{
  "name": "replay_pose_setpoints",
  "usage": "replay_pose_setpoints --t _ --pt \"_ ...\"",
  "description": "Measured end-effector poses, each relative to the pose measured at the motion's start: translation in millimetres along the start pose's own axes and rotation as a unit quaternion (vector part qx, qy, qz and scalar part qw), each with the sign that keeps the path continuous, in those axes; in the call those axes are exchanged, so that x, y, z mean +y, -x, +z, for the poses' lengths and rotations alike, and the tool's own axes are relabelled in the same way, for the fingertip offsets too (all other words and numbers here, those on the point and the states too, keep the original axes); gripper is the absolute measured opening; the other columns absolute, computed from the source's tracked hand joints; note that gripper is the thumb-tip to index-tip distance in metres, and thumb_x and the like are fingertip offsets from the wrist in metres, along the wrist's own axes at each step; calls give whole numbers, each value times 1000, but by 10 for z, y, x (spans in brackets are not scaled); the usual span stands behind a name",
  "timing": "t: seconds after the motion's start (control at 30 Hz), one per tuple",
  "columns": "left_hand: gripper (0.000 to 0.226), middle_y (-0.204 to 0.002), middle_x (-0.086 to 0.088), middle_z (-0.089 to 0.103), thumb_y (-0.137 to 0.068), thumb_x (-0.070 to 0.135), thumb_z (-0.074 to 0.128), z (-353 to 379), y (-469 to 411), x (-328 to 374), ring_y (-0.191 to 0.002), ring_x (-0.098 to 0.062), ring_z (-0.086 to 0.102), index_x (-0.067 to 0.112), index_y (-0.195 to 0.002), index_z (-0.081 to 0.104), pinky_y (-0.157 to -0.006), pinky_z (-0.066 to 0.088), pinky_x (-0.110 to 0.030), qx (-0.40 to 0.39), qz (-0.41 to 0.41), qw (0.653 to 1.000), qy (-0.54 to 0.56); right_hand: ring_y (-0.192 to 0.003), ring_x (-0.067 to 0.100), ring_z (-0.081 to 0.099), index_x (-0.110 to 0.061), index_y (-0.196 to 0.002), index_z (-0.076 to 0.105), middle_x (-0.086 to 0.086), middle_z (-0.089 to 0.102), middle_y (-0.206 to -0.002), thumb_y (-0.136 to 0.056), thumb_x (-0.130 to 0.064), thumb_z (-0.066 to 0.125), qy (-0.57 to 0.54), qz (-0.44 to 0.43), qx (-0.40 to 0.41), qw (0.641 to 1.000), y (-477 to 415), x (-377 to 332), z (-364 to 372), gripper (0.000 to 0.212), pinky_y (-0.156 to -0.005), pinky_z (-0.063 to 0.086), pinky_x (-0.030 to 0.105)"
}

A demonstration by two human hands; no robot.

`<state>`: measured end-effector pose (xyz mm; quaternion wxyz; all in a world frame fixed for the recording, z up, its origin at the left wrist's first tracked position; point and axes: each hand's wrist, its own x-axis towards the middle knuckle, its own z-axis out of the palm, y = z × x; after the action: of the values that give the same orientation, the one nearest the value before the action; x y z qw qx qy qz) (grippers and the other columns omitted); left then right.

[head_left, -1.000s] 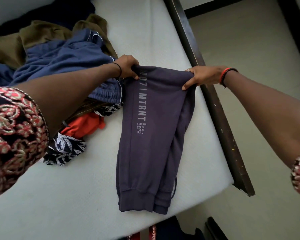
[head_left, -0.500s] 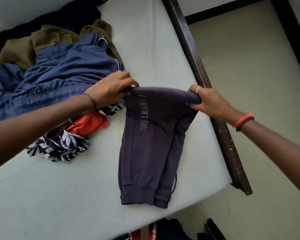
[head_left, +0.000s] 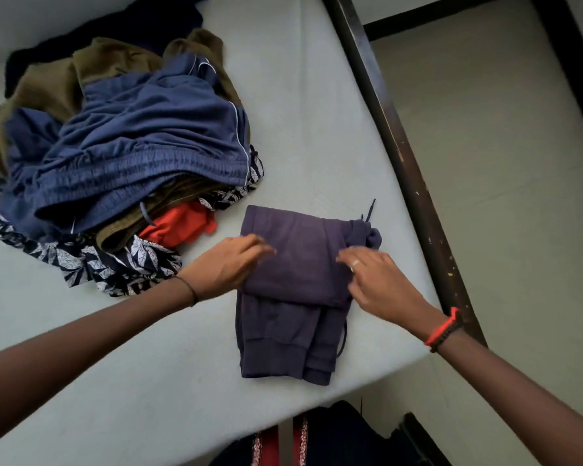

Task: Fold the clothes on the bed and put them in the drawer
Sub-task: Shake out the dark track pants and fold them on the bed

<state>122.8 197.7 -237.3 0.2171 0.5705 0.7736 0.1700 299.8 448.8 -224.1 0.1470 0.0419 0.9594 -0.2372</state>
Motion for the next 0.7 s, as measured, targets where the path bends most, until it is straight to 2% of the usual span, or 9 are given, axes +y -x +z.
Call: replay_pose_setpoints --t 0.07,0.1,0.2,0.27,0.4,0.47,0.53,0.63,0.7 --pt "39 -118 -10 57 -89 18 33 60 -260 32 -94 -30 59 11 -122 54 -78 47 -38 41 -70 996 36 -114 31 57 -4 -120 59 13 61 -120 -79 -12 47 -38 53 82 994 -257 -189 79 43 -98 42 40" --pt "41 -121 -11 56 -89 22 33 87 -398 28 -98 -31 59 10 -123 52 -83 45 -38 43 -92 994 46 -118 30 54 -5 -125 56 13 59 -123 -84 -15 49 -44 62 79 994 -405 -275 114 43 -101 40 42" --pt "63 -133 -11 50 -87 50 41 97 -764 -97 -119 -31 51 13 -138 39 -104 31 -41 -58 -146 987 28 -130 27 41 -11 -142 37 9 48 -138 -88 -40 57 -13 29 -33 999 -865 -320 190 64 -109 29 45" --pt "79 -138 -9 46 -82 54 57 8 -943 -246 -127 -26 45 16 -144 27 -110 25 -42 -159 -171 972 -5 -127 28 44 -12 -143 34 11 49 -136 -82 -48 65 -37 18 -91 995 -1176 -257 137 78 -104 35 44" --pt "80 -123 -12 57 -75 41 74 -248 -1281 -357 -109 -28 56 9 -139 38 -92 46 -32 -288 -219 932 22 -117 23 49 -8 -136 37 12 45 -132 -71 -43 79 -163 37 -161 973 -1560 -194 67 85 -97 41 32" --pt "59 -112 -13 62 -77 44 72 -302 -1361 -318 -96 -27 57 7 -121 56 -82 46 -30 -335 -208 919 -19 -110 21 53 -8 -130 40 10 51 -126 -67 -44 82 -184 54 -199 961 -1648 -189 61 84 -91 43 29" --pt "54 -102 -13 61 -75 47 72 -308 -1359 -262 -86 -25 53 6 -108 60 -75 43 -28 -360 -180 914 -43 -108 21 56 -11 -126 46 6 57 -121 -64 -49 82 -141 51 -260 954 -1673 -193 23 80 -91 45 31" --pt "58 -121 -12 56 -78 39 73 -276 -1305 -226 -108 -28 53 9 -122 51 -81 36 -24 -378 -178 908 -23 -96 20 60 -14 -114 60 1 64 -111 -64 -52 81 -51 45 -329 942 -1632 -151 -28 66 -81 48 29" --pt "56 -124 -13 55 -81 34 71 -285 -1269 -216 -113 -28 51 8 -126 47 -78 33 -24 -372 -165 913 -20 -89 20 63 -13 -105 64 2 68 -104 -62 -52 82 -24 50 -343 938 -1594 -78 -60 60 -77 53 31"
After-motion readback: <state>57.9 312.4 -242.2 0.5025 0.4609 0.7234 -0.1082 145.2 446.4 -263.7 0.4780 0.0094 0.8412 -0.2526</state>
